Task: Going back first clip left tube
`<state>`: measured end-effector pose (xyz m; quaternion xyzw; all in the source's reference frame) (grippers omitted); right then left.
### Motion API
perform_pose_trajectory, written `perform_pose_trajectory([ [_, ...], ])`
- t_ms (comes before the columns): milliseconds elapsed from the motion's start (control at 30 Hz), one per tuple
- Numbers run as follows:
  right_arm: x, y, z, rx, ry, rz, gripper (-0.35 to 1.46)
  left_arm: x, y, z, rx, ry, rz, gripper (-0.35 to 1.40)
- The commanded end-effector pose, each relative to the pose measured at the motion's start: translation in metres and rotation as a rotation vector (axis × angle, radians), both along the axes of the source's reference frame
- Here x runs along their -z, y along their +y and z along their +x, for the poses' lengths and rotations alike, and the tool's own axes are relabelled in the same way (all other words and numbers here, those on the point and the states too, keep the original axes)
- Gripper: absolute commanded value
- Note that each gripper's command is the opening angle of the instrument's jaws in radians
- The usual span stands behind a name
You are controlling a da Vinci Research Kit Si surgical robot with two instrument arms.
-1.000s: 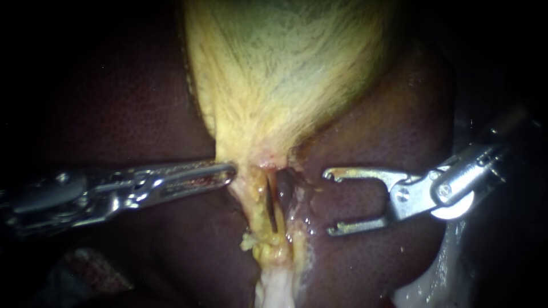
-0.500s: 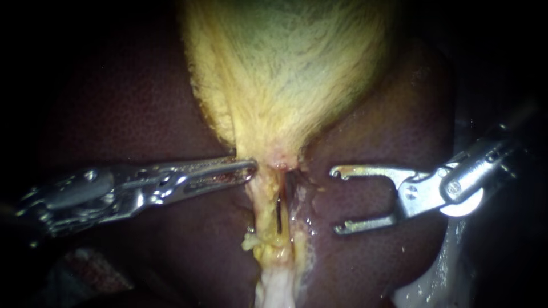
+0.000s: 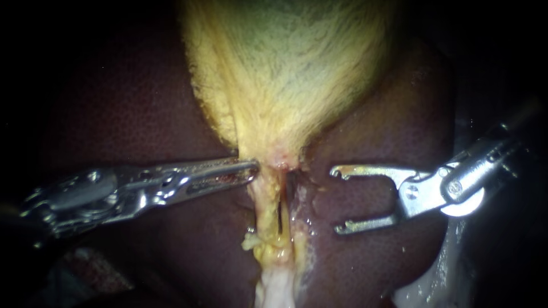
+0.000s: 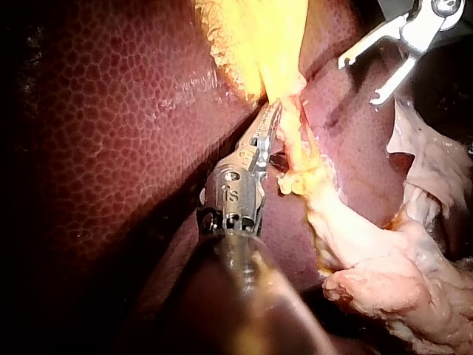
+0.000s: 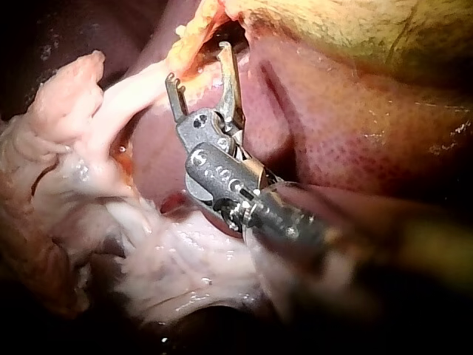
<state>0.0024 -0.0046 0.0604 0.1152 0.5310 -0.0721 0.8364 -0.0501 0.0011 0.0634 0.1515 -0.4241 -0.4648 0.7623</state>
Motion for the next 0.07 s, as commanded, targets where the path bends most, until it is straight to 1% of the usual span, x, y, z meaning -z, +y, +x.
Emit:
perform_pose_trajectory([
  [33,0.0,0.0,0.0,0.0,0.0,0.0,0.6,0.0001,0.0,0.0,0.0,0.0,0.0,-0.05],
  [67,0.0001,-0.0001,0.0,0.0,0.0,0.0,0.6,0.0001,0.0,0.0,0.0,0.0,0.0,-0.05],
])
